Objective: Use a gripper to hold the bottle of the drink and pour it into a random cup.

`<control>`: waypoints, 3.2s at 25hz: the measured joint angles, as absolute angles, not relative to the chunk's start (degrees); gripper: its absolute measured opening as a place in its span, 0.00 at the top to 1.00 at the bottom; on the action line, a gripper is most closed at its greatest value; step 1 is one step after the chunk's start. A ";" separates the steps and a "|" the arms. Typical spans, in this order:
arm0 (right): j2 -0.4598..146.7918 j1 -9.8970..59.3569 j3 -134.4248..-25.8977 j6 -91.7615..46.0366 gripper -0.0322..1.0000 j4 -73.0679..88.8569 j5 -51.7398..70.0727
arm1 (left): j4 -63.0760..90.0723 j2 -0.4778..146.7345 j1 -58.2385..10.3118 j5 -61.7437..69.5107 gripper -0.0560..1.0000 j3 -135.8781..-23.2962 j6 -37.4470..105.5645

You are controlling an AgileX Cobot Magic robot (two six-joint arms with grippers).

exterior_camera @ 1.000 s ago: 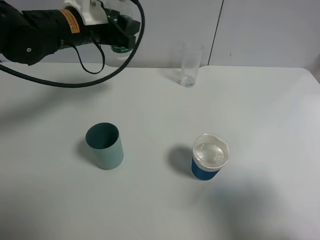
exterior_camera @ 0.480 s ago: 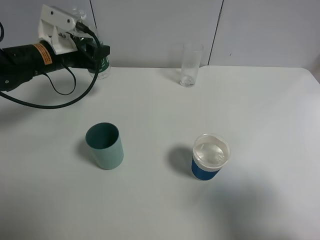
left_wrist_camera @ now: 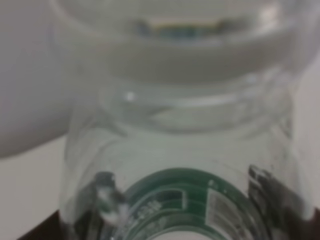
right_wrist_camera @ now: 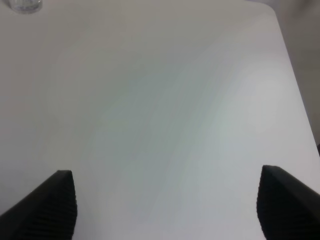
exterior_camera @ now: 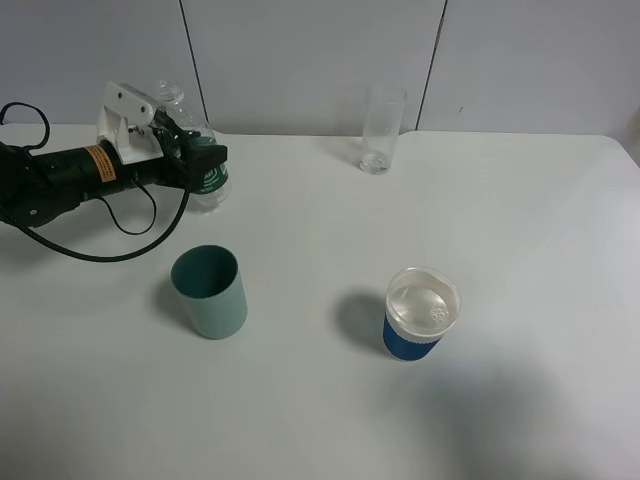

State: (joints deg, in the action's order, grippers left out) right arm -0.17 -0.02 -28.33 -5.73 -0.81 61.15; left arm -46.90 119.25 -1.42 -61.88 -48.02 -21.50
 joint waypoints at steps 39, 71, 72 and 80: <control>-0.17 -0.02 -28.33 -5.73 0.25 -0.81 61.15 | -50.07 120.62 -1.09 -57.75 0.43 -48.02 -16.61; -0.17 -0.02 -28.33 -5.73 0.25 -0.81 61.15 | -33.58 92.31 -1.09 -43.82 0.11 -28.29 -18.32; -0.17 -0.02 -28.33 -5.73 0.25 -0.81 61.15 | -32.88 90.56 -1.09 -43.14 0.11 -27.44 -18.27; -0.17 -0.02 -28.33 -5.73 0.25 -0.81 61.15 | -16.76 73.56 -1.09 -28.46 0.11 -25.06 -16.02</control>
